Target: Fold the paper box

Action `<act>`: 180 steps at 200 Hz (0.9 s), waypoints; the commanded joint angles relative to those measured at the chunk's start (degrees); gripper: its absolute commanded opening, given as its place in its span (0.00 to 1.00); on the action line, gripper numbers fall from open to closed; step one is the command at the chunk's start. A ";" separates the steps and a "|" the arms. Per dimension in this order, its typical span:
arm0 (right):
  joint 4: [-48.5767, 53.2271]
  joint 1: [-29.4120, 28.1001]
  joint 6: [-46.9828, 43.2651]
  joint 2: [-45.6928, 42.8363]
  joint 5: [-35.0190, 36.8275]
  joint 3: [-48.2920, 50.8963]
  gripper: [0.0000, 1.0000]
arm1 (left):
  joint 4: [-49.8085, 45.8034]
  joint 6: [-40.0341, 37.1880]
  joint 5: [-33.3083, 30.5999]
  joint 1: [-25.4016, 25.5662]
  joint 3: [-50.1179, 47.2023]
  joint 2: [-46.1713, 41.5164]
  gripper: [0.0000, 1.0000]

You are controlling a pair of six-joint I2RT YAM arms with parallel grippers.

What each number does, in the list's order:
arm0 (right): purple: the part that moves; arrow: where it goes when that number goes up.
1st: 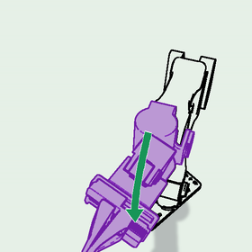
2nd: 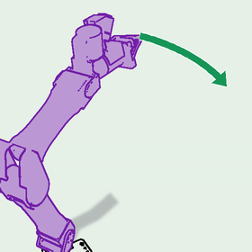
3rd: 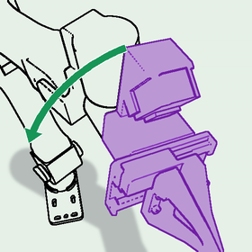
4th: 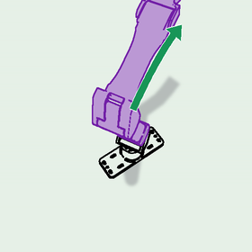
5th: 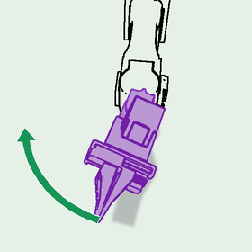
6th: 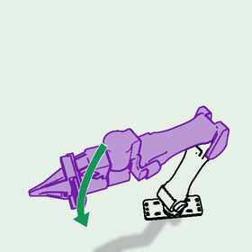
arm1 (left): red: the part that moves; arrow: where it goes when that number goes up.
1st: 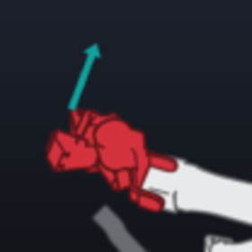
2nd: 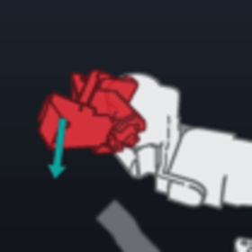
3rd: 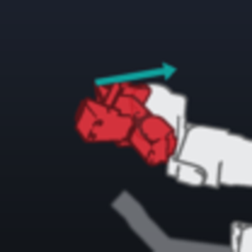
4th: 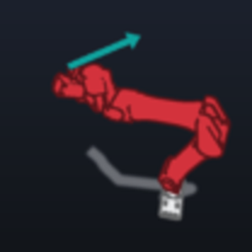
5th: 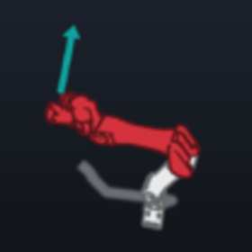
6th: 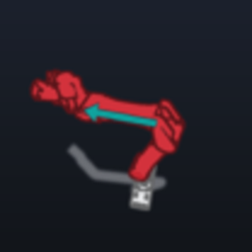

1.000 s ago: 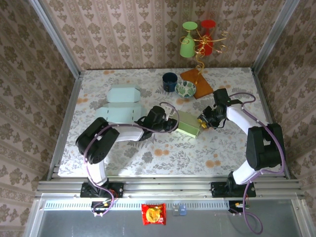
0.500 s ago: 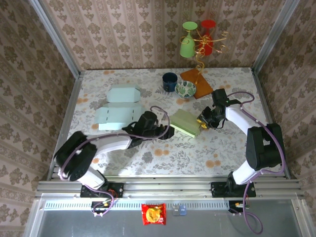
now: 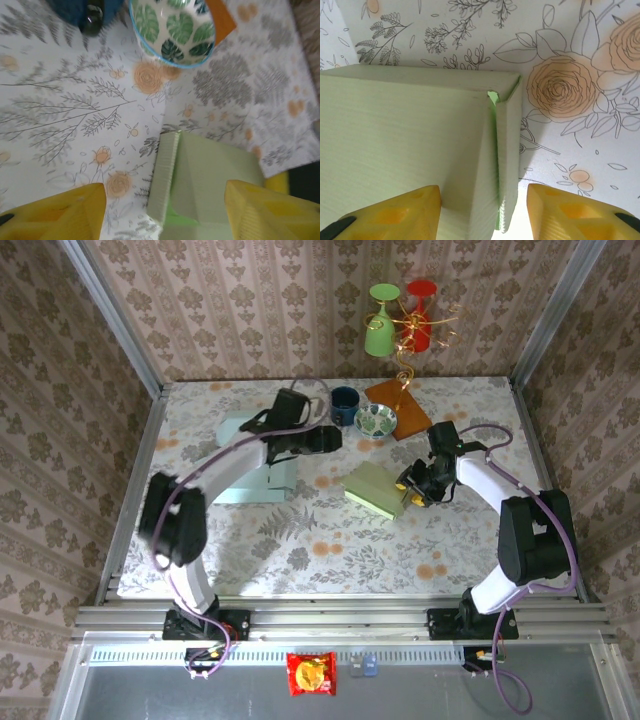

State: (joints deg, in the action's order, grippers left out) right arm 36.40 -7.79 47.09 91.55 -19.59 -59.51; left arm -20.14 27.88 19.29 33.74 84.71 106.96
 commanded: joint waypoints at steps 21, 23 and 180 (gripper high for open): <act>0.69 -0.71 -2.10 0.97 -0.50 -0.96 0.54 | -6.69 -7.76 4.22 0.94 5.37 8.87 0.65; 0.69 -0.73 -2.09 1.04 -0.52 -1.01 0.54 | -6.32 -7.78 4.45 1.01 5.33 9.01 0.64; 0.10 -0.91 -5.27 0.60 -0.75 2.08 0.57 | 1.67 -3.04 6.33 5.46 -1.17 9.59 0.56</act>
State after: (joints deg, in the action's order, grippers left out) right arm 35.97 -8.54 43.46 92.38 -20.10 -58.65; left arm -19.29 23.77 24.49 38.57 84.93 118.13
